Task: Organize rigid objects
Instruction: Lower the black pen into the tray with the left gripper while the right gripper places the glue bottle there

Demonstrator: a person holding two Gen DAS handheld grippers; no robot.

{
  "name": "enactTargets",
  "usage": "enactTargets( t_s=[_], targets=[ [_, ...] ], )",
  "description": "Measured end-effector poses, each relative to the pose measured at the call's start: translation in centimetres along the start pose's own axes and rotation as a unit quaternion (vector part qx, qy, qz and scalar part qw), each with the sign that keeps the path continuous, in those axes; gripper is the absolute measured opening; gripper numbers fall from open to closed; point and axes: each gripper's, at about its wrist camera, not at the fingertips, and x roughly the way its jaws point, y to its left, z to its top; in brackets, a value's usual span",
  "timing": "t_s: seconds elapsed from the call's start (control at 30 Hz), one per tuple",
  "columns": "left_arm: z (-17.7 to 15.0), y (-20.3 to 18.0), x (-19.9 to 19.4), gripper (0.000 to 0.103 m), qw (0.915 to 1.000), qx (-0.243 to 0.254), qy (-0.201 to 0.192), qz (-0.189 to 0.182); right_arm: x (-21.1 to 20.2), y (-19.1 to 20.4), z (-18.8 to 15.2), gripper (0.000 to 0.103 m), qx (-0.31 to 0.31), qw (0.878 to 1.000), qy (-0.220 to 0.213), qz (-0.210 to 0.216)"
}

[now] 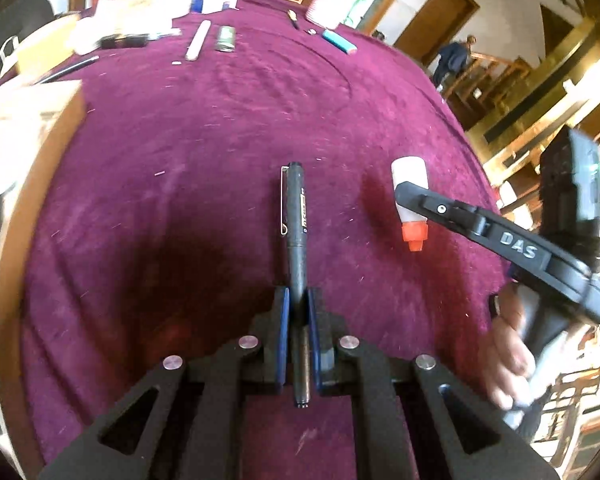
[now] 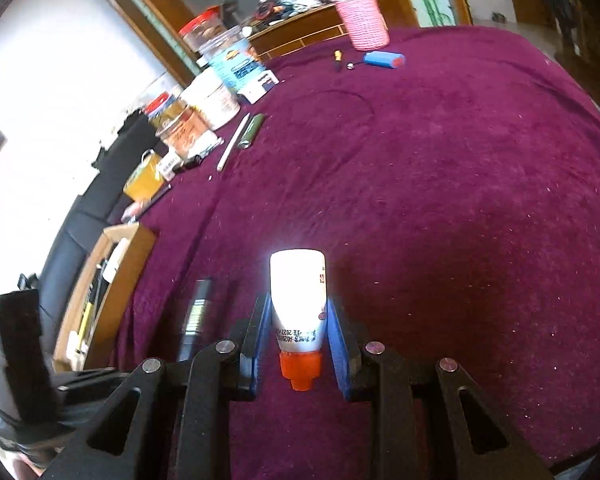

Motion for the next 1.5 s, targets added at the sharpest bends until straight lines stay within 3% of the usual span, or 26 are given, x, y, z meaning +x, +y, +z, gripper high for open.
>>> enactTargets(
  t_s=[0.2,0.4,0.5,0.73,1.03,1.5],
  targets=[
    [-1.2,3.5,-4.6,0.009,0.999,-0.027,-0.036,-0.01,-0.2,4.3,-1.1,0.029,-0.031,0.999,0.005,0.026],
    [-2.5,7.4,-9.2,0.009,0.996,-0.057,-0.066,-0.019,0.4,13.2,-2.6,0.03,-0.085,0.992,0.015,0.091],
    [-3.0,9.8,-11.4,0.009,0.9937,-0.076,-0.081,-0.017,1.9,18.0,-3.4,0.03,-0.122,0.986,0.03,0.112],
    [-3.9,16.0,-15.6,0.009,0.9866,-0.122,-0.108,-0.002,5.9,24.4,-4.2,0.03,-0.143,0.978,0.06,0.139],
    [-3.0,22.4,-16.3,0.009,0.98,-0.165,-0.111,0.009,9.4,28.3,-4.6,0.03,-0.145,0.977,0.087,0.133],
    [-1.5,26.4,-14.4,0.009,0.9796,-0.179,-0.085,0.035,12.4,31.3,-5.1,0.03,-0.164,0.977,0.102,0.095]
  ],
)
